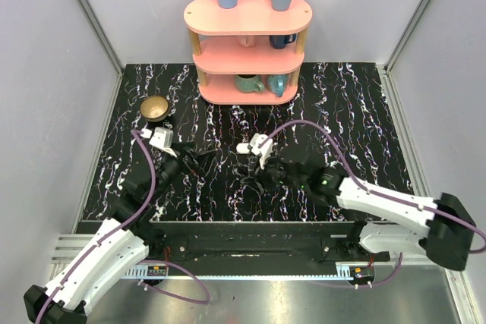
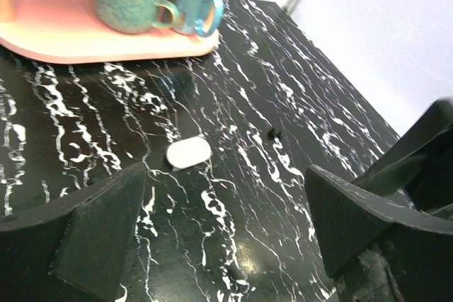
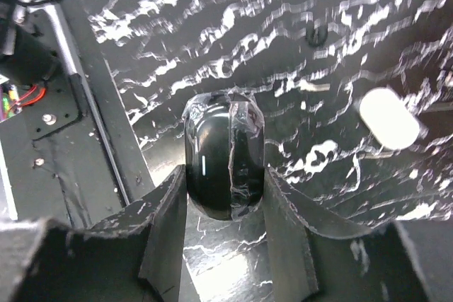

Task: Insert the wireless bluetooth earbuds into the charging case
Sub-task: Pass from the right arm to the left

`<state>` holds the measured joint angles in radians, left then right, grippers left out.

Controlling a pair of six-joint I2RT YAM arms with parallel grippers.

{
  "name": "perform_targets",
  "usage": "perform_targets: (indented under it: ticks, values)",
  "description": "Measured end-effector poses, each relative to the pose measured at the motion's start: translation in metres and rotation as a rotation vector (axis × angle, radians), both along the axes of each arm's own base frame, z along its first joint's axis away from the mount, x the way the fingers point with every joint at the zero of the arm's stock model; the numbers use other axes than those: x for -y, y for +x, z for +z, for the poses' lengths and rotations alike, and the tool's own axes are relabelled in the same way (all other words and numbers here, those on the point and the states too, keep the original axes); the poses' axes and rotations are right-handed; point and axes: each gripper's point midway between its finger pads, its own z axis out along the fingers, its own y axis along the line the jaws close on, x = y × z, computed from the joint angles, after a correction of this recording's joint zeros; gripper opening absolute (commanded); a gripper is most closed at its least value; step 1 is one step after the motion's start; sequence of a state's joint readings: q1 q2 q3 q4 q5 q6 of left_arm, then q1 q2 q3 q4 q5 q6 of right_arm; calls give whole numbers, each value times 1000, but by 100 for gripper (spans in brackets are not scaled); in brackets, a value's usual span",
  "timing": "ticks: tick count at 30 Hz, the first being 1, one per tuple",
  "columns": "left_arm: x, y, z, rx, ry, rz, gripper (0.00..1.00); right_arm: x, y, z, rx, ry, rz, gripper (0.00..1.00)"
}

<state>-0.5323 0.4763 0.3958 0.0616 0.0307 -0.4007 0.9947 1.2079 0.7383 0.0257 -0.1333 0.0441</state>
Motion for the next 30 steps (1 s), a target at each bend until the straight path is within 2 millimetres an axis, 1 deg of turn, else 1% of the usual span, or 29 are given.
perform_targets:
  ticks: [2, 4, 5, 7, 9, 13, 16, 19, 25, 30]
  values:
    - [9, -3, -2, -11, 5, -53, 99, 2, -6, 28, 99, 55, 58, 10]
    - [17, -7, -4, -26, 12, -106, 99, 6, -10, 47, 187, 86, 99, 9]
    - [21, -9, -4, -30, 15, -132, 99, 9, -12, 53, 236, 92, 115, 7]
    - [29, -13, -1, -39, 32, -188, 99, 15, -14, 61, 311, 91, 137, 6]
    - [35, -18, 7, -28, 39, -240, 99, 22, -15, 64, 391, 73, 154, 6]
    - [46, -32, 34, 32, 26, -345, 99, 30, -8, 67, 518, 16, 152, 6]
    - [54, -43, 44, 65, 12, -425, 99, 35, -1, 69, 583, -24, 139, 6]
    - [63, -52, 44, 62, 11, -509, 99, 39, 6, 70, 629, -61, 119, 6]
    - [75, -53, 30, -15, 6, -575, 99, 45, 13, 71, 687, -109, 93, 8]
    - [83, -48, 38, -16, -60, -593, 99, 47, 15, 73, 707, -118, 87, 8]
